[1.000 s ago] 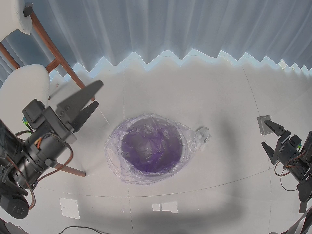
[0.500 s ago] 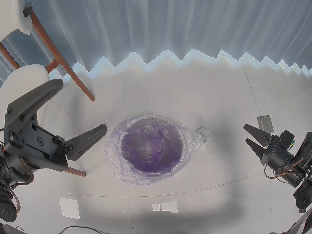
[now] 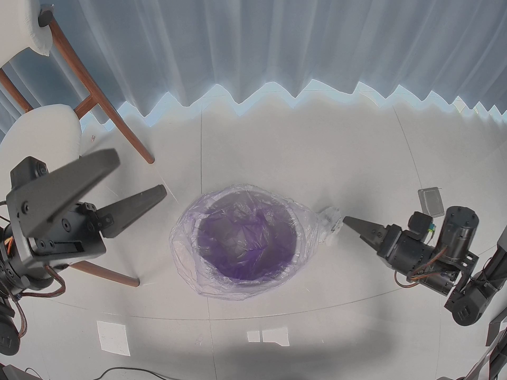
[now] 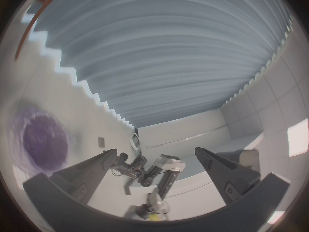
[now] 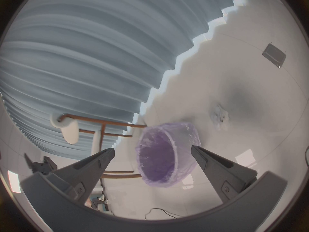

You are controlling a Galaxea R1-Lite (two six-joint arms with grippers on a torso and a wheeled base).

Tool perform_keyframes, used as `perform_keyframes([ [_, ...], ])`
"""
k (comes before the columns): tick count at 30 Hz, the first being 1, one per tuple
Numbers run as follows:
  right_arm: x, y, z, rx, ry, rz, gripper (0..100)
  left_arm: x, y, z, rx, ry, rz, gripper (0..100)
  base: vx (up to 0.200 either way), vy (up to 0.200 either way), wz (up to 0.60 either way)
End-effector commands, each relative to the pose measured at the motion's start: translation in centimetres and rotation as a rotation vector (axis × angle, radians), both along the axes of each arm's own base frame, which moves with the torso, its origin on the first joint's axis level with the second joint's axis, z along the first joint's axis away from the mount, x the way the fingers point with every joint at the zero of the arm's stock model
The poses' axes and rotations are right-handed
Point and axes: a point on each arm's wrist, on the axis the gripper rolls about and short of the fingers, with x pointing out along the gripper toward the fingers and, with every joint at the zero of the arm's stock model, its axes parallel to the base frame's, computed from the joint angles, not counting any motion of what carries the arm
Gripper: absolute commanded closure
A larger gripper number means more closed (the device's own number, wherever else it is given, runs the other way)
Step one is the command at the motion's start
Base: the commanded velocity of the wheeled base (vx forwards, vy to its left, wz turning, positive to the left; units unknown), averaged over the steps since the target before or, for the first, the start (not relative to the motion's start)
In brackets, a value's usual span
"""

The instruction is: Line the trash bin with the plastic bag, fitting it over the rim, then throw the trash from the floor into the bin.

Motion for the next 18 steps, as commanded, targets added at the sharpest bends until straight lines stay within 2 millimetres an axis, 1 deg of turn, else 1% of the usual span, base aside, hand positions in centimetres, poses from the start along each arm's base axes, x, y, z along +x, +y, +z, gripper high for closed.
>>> perform_keyframes([
  [1,4.9,6.9,0.8,-0.198,0.087,0.009,0,0.9,0.7,-0.9,0.141,-0.190,0.162,0,0.000,0.000,0.00],
  [3,5.8,7.8,0.7,-0.292,0.110,0.006,0,0.9,1.1,-0.8,0.145,-0.204,0.189,0,0.000,0.000,0.00],
  [6,6.7,9.4,-0.6,-0.454,0.118,0.028,0,1.1,1.8,-0.4,0.153,-0.240,0.243,0,0.000,0.000,0.00],
  [7,6.9,10.1,-1.4,-0.505,0.111,0.025,0,1.2,1.9,-0.4,0.162,-0.249,0.258,0,0.000,0.000,0.00],
  [9,7.3,10.9,-2.5,-0.561,0.096,0.011,0,1.5,2.1,-0.7,0.189,-0.265,0.283,0,0.000,0.000,0.00],
  [10,7.6,11.3,-3.0,-0.585,0.090,0.003,0,1.6,2.1,-0.8,0.204,-0.269,0.290,0,0.000,0.000,0.00],
  [12,8.1,12.0,-3.4,-0.608,0.072,-0.009,0,1.9,2.1,-1.3,0.240,-0.263,0.311,0,0.000,0.000,0.00],
  [16,8.9,12.5,-4.0,-0.634,0.065,-0.029,0,1.8,2.2,-1.5,0.265,-0.224,0.327,0,0.000,0.000,0.00],
  [18,9.4,12.7,-4.6,-0.667,0.060,-0.044,0,1.8,2.2,-1.6,0.271,-0.215,0.325,0,0.000,0.000,0.00],
])
